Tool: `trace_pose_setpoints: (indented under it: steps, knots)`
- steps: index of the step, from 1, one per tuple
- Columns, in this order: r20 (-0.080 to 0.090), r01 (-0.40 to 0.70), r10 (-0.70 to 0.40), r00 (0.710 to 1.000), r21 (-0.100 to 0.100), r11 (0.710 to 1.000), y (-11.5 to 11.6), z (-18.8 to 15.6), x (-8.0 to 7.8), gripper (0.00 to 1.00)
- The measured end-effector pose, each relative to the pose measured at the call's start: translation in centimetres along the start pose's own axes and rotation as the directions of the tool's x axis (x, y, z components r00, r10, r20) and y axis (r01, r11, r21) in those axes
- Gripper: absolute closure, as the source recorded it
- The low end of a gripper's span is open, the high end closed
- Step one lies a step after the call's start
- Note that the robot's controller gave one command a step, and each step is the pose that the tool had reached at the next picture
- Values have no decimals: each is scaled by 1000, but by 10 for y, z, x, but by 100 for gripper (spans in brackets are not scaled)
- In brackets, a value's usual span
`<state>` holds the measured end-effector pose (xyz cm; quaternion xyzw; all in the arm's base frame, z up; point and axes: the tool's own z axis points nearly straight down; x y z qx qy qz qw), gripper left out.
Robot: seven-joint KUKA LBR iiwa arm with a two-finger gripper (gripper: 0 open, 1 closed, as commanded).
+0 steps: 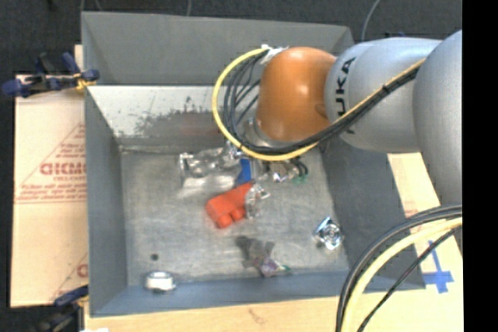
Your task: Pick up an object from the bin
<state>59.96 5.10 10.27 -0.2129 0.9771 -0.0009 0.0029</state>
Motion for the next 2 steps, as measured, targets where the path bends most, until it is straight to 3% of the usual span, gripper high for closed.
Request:
trace_pose_setpoints:
  steps: [1,2]
  knots:
    - [5,0,0,1000,-1,1000,3,-2,-2,100]
    - [1,83,-83,997,1,997,8,-130,3,100]
